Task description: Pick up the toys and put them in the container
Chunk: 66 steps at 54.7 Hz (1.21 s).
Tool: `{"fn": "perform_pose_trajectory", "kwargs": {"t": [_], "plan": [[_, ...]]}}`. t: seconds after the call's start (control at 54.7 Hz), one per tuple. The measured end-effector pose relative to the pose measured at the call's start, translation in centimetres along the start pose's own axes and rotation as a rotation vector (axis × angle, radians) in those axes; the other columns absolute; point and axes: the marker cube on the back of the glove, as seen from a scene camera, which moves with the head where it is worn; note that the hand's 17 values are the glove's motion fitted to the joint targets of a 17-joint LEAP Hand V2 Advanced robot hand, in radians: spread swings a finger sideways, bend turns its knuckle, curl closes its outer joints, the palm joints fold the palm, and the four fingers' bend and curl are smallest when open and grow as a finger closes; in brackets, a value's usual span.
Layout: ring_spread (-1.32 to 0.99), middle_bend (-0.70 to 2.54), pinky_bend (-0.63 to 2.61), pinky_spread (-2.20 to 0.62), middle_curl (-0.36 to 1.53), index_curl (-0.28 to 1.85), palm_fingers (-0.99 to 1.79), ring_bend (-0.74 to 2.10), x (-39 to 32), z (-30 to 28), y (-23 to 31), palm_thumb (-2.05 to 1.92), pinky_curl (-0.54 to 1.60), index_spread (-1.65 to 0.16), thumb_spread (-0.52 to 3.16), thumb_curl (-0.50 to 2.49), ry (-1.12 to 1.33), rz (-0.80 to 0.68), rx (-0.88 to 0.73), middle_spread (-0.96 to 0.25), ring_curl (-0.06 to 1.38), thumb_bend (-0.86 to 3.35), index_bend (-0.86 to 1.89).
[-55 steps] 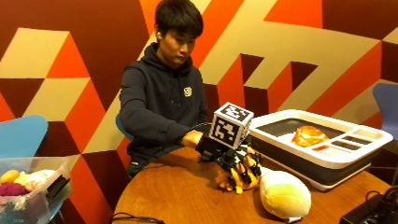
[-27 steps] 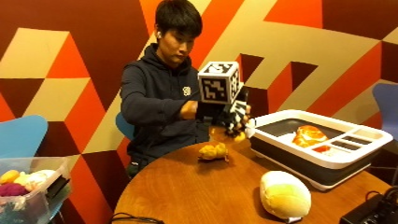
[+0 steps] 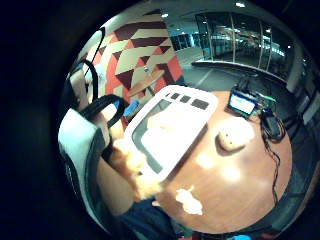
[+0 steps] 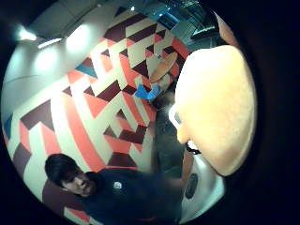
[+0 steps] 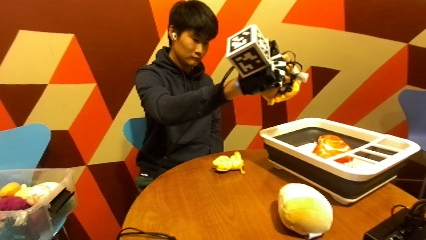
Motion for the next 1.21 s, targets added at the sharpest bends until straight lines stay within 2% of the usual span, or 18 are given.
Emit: {"fn": "perform_pose_trajectory", "kwargs": {"t": [0.128, 0.183, 0.219, 0.238, 0.256, 0.274, 0.311, 0.439, 0.585, 0.731, 0.823, 0.987, 1.097, 1.152, 1.207], "plan": [[-0.48, 0.97, 1.36, -0.38, 1.01, 0.44, 0.52, 1.36, -0.3, 4.4, -0.4, 0.78, 0.63, -0.57, 0.24, 1.15, 0.141, 0.009, -0.182, -0.38, 0.86, 0.17, 0.78], [-0.46, 0.81, 1.4, -0.36, 0.96, 0.42, 0.25, 1.29, 0.0, 6.4, -0.2, 0.72, 0.62, -0.49, 0.33, 1.13, 0.208, 0.026, -0.315, -0.35, 0.82, 0.12, 0.62], [-0.44, 0.76, 1.41, -0.34, 0.95, 0.44, 0.19, 1.26, 0.2, 7.3, 0.0, 0.71, 0.61, -0.45, 0.41, 1.13, 0.247, 0.035, -0.394, -0.33, 0.81, 0.12, 0.59], [-0.41, 0.69, 1.36, -0.29, 0.92, 0.41, -0.05, 1.19, 0.4, 7.5, 0.0, 0.66, 0.59, -0.42, 0.5, 1.12, 0.258, 0.038, -0.422, -0.3, 0.79, 0.1, 0.52], [-0.39, 0.67, 1.36, -0.27, 0.91, 0.43, -0.11, 1.16, 0.5, 7.6, 0.1, 0.64, 0.61, -0.4, 0.55, 1.1, 0.265, 0.04, -0.44, -0.28, 0.79, 0.1, 0.51], [-0.35, 0.6, 1.35, -0.22, 0.88, 0.41, -0.3, 1.05, 0.7, 7.6, 0.0, 0.6, 0.6, -0.37, 0.6, 1.07, 0.269, 0.042, -0.447, -0.25, 0.76, 0.06, 0.46], [-0.29, 0.5, 1.33, -0.16, 0.83, 0.39, -0.43, 0.86, 0.8, 7.4, -0.1, 0.55, 0.57, -0.34, 0.69, 1.03, 0.268, 0.043, -0.435, -0.2, 0.71, 0.03, 0.42], [-0.15, 0.26, 1.18, -0.03, 0.7, 0.35, -0.36, 0.48, 1.8, 4.2, -1.0, 0.38, 0.49, -0.26, 0.93, 0.86, 0.222, 0.051, -0.277, -0.07, 0.57, -0.05, 0.27], [-0.08, 0.19, 0.96, 0.03, 0.63, 0.36, -0.12, 0.36, 5.7, 0.6, -0.9, 0.34, 0.41, -0.27, 1.12, 0.73, 0.329, 0.132, -0.22, -0.03, 0.49, -0.01, 0.24], [-0.04, 0.19, 0.88, 0.05, 0.59, 0.37, -0.06, 0.29, 12.6, -1.5, -0.1, 0.38, 0.36, -0.28, 1.23, 0.65, 0.496, 0.258, -0.353, -0.02, 0.46, 0.0, 0.21], [-0.02, 0.13, 0.87, 0.05, 0.54, 0.37, -0.15, 0.2, 16.7, -1.3, 0.1, 0.39, 0.36, -0.29, 1.28, 0.61, 0.544, 0.338, -0.448, -0.01, 0.44, 0.0, 0.17], [-0.01, 0.1, 0.89, 0.06, 0.45, 0.35, -0.21, 0.15, 24.1, 1.0, -0.8, 0.42, 0.36, -0.29, 1.32, 0.55, 0.589, 0.487, -0.489, 0.0, 0.39, 0.0, 0.15], [0.01, 0.09, 0.9, 0.06, 0.4, 0.35, -0.23, 0.14, 27.2, 4.7, -0.2, 0.43, 0.36, -0.3, 1.33, 0.52, 0.548, 0.517, -0.558, 0.0, 0.36, -0.01, 0.16], [0.02, 0.07, 0.92, 0.06, 0.36, 0.35, -0.23, 0.13, 28.4, 6.2, 0.4, 0.42, 0.37, -0.3, 1.32, 0.5, 0.598, 0.511, -0.597, 0.01, 0.35, -0.01, 0.17], [0.03, 0.05, 0.95, 0.07, 0.33, 0.37, -0.21, 0.1, 29.3, 6.8, 0.7, 0.41, 0.37, -0.32, 1.3, 0.49, 0.673, 0.487, -0.561, 0.01, 0.32, -0.02, 0.23]]}}
